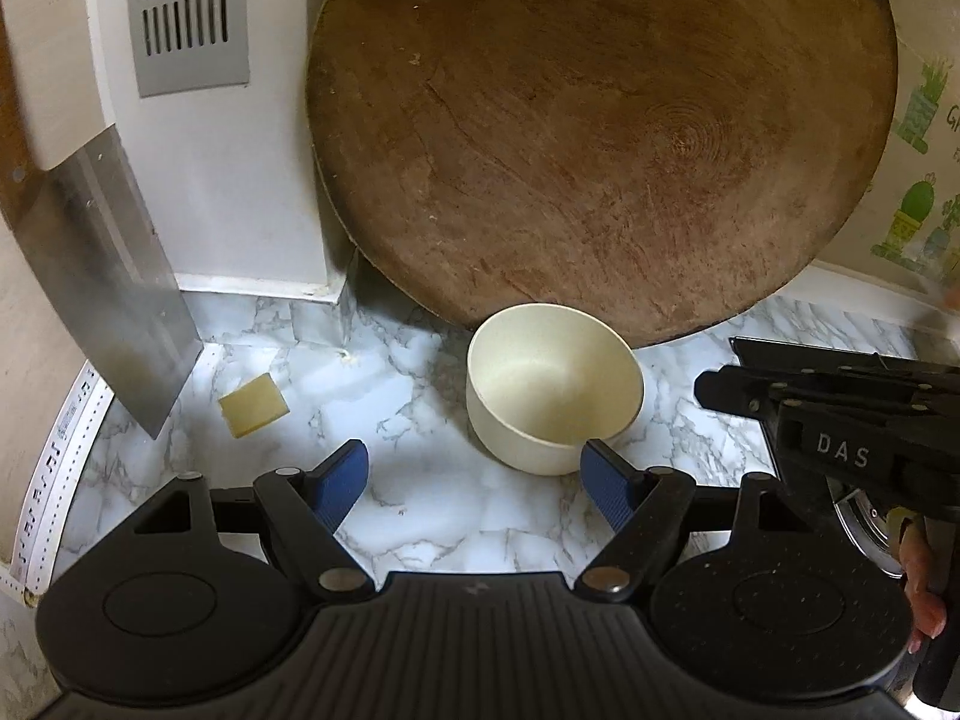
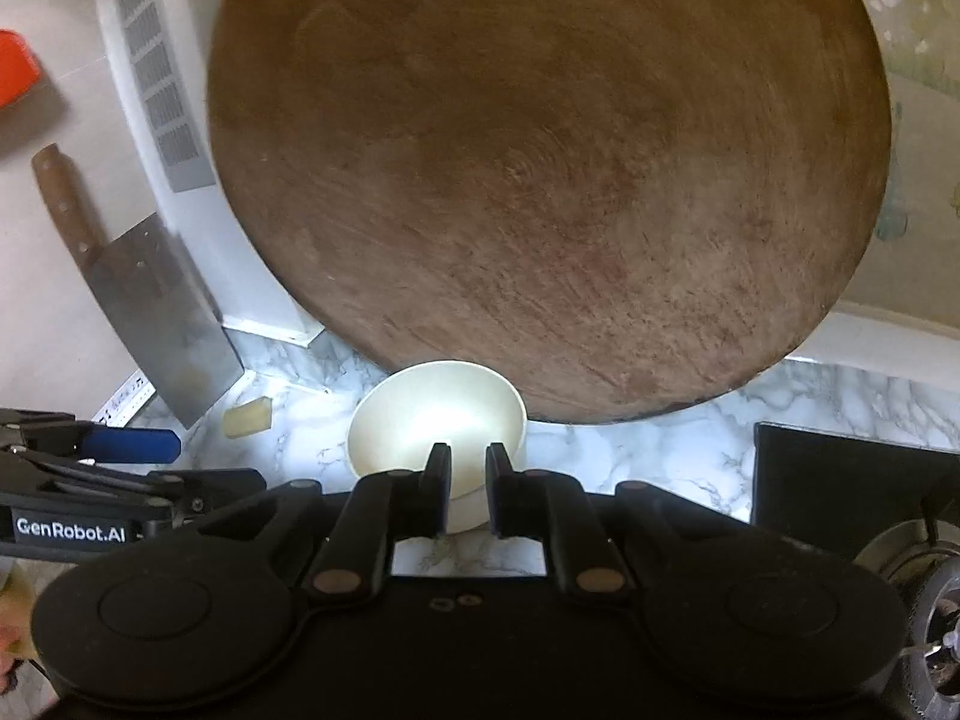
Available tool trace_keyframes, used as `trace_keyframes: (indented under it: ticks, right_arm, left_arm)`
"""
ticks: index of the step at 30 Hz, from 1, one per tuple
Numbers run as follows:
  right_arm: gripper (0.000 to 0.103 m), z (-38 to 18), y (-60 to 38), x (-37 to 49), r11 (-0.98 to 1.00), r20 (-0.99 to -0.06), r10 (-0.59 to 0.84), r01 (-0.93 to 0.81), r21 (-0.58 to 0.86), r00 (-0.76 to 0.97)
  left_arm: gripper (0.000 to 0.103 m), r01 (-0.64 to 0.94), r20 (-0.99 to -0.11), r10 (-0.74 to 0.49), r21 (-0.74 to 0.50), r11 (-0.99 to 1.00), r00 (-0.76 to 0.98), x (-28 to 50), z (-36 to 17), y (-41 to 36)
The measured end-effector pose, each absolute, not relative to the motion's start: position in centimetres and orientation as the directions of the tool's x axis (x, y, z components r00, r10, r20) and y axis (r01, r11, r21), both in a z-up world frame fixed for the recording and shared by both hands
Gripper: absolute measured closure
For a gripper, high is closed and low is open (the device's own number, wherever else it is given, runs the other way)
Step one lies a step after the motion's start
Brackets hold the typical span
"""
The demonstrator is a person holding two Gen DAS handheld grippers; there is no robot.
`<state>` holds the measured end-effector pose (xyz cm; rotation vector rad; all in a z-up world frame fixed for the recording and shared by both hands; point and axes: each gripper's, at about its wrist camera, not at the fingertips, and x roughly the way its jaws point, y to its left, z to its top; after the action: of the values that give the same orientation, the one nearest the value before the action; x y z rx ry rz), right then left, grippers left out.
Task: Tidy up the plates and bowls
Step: 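Move both grippers to the cream bowl by the wooden cutting board, then close the right gripper on the cream bowl rim while the left gripper closes beside it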
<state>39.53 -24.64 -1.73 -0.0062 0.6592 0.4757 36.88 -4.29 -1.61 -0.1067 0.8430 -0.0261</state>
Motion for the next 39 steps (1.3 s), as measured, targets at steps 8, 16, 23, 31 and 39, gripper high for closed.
trace_keyframes:
  ticks: [8,16,23,31,39]
  right_arm:
    - [0.092,-2.5,-23.9,40.3,0.886,-0.567,0.429,-0.451,0.111,0.703]
    - [0.091,-2.6,-24.1,41.1,0.868,-0.506,0.464,-0.486,0.097,0.728]
    - [0.091,-2.2,-25.1,41.3,0.863,-0.456,0.49,-0.487,0.135,0.743]
    - [0.091,-1.7,-23.8,39.8,0.853,-0.458,0.485,-0.518,0.061,0.745]
    - [0.092,-1.9,-23.2,38.9,0.861,-0.469,0.465,-0.507,0.043,0.751]
  left_arm:
    - [0.025,0.0,-0.744,-0.072,-0.096,0.995,0.665,38.9,-2.4,-4.8]
    - [0.025,-0.035,-0.755,-0.062,-0.112,0.993,0.653,40.1,-2.7,-3.8]
    - [0.025,-0.034,-0.751,-0.059,-0.108,0.994,0.658,40.2,-2.5,-3.5]
    - [0.025,-0.03,-0.744,-0.066,-0.115,0.993,0.665,40.1,-2.5,-3.3]
    - [0.025,-0.033,-0.743,-0.064,-0.116,0.993,0.666,39.7,-2.4,-3.0]
